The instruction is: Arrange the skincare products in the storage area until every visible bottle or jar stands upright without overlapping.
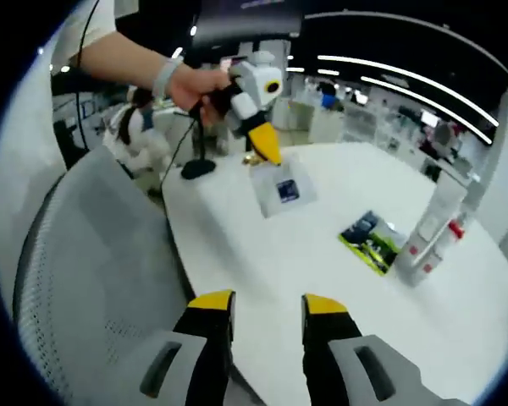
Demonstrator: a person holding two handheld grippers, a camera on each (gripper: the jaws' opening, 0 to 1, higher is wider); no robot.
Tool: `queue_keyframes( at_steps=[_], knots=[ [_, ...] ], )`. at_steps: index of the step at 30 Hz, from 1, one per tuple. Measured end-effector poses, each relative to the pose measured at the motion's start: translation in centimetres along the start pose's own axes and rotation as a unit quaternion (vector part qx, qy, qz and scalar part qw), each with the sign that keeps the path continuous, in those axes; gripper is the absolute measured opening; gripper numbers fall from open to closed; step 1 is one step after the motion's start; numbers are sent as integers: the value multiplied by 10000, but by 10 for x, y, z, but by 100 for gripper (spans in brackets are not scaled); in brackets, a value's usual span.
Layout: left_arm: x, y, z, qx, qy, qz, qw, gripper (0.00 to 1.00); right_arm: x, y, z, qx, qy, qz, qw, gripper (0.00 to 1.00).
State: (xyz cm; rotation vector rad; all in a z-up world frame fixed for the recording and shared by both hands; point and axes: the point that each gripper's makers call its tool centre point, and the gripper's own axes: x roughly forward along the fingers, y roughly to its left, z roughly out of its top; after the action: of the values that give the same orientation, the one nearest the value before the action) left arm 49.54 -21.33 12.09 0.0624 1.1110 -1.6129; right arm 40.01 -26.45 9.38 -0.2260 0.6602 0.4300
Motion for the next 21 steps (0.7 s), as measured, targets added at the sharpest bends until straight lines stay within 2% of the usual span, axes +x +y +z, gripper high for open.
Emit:
queue_keyframes(
  at_steps=[1, 2, 3, 6, 9, 11, 13, 14, 16, 17, 19, 20, 21],
  knots=[
    [6, -9, -7, 574, 193, 25, 9982, 0, 0, 3, 2, 29, -42, 45, 10000, 33],
    [10, -14, -13, 924, 359, 33, 9951, 0, 1, 4, 2, 61, -53, 76, 9999, 34],
    [16, -19, -21, 1384, 594, 39, 9886, 0, 1, 5, 2, 47, -59, 90, 9999, 34],
    [28, -31, -31, 2099, 818, 118, 9742, 0, 3, 11, 2, 11, -51, 195, 9998, 35],
    [40, -46, -40, 2898, 1074, 162, 9509, 0, 4, 18, 3, 17, -66, 385, 9992, 36],
    [49, -54, -50, 3637, 1344, 236, 9214, 0, 4, 25, 5, 37, -102, 550, 9984, 33],
    [55, -62, -53, 4029, 1374, 246, 9045, 0, 4, 33, 6, 97, -111, 771, 9969, 28],
    [56, -66, -53, 4134, 1343, 204, 9004, 0, 4, 37, 7, 27, -125, 850, 9963, 25],
    [59, -75, -51, 4444, 1216, 183, 8873, 0, 4, 43, 6, -42, -72, 963, 9953, 21],
    [60, -77, -53, 4583, 1249, 190, 8798, 0, 3, 46, 5, -76, -67, 1033, 9946, 15],
    [61, -82, -56, 4710, 1267, 167, 8728, 0, 2, 49, 0, -208, 72, 1092, 9938, 2],
    [61, -80, -57, 4746, 1299, 207, 8703, 0, 3, 48, 0, -177, 58, 1068, 9941, 1],
    [61, -79, -58, 4740, 1283, 204, 8709, 0, 3, 49, 0, -176, 62, 1110, 9936, 0]
  ],
)
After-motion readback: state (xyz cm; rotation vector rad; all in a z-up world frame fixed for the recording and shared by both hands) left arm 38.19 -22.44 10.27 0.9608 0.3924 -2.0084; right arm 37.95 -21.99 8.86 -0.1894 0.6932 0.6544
